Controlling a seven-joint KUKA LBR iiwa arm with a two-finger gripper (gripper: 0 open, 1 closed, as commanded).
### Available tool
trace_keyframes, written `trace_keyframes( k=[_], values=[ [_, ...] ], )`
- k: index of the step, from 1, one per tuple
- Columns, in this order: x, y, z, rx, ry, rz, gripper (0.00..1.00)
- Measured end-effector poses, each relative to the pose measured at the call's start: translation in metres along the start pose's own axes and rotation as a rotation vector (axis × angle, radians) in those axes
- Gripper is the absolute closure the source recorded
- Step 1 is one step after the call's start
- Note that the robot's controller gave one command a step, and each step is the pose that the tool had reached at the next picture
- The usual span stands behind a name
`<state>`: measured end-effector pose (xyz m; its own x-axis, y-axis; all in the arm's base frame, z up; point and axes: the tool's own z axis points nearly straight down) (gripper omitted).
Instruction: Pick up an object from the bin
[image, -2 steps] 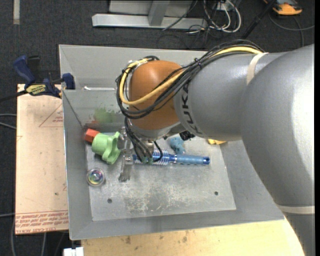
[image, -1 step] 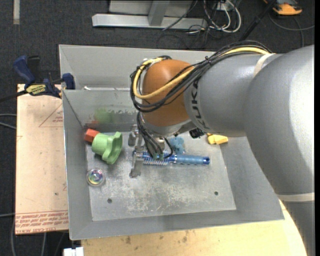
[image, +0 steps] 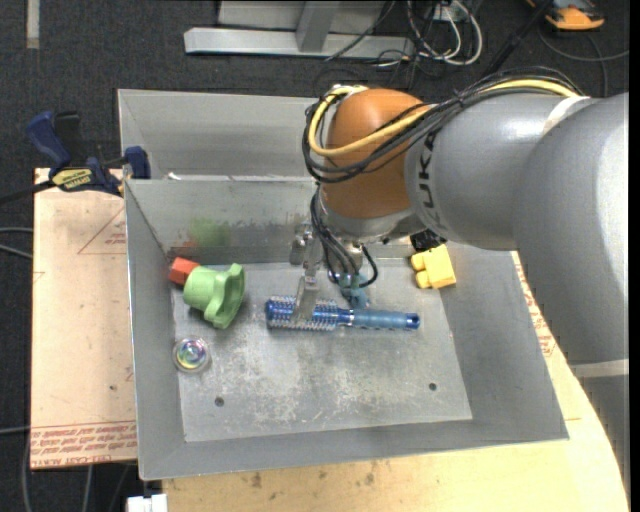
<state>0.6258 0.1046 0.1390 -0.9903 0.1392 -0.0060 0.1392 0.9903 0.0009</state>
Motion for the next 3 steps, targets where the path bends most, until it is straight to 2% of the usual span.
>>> trace_keyframes(
  k=[1,2,3],
  values=[
    [0.022,-0.019,0.073,0.002,0.011,-0.084,0.0],
    [0.02,-0.018,0.069,-0.001,0.006,-0.084,1.0],
    [-0.006,-0.018,-0.079,-0.002,-0.005,-0.124,1.0]
  ],
)
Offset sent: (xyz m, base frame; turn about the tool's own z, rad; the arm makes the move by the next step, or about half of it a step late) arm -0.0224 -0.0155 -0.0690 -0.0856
